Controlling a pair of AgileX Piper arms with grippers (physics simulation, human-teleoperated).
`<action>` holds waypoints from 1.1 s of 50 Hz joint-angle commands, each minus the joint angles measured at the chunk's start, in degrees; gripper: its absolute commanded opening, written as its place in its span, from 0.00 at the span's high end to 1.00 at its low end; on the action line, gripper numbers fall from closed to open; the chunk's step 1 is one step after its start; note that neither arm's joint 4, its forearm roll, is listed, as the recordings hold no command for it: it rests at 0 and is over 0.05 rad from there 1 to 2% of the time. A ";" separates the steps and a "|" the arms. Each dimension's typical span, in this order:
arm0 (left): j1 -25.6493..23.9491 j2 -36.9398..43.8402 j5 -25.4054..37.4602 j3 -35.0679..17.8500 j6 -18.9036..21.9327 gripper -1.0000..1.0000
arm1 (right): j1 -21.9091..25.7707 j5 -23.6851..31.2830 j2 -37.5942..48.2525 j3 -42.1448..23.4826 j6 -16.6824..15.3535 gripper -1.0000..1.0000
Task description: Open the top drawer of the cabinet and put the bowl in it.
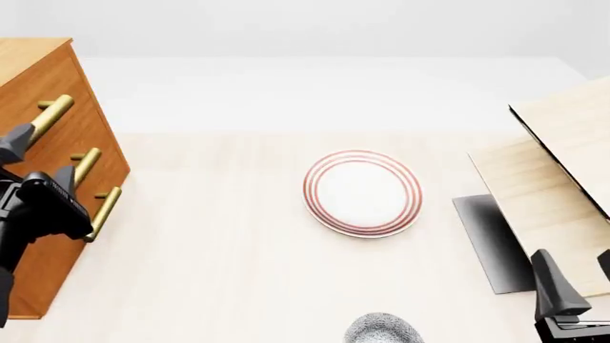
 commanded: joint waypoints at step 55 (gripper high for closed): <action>7.72 12.60 -4.63 -7.82 -0.09 0.00 | -0.02 0.02 -0.08 0.04 0.01 0.00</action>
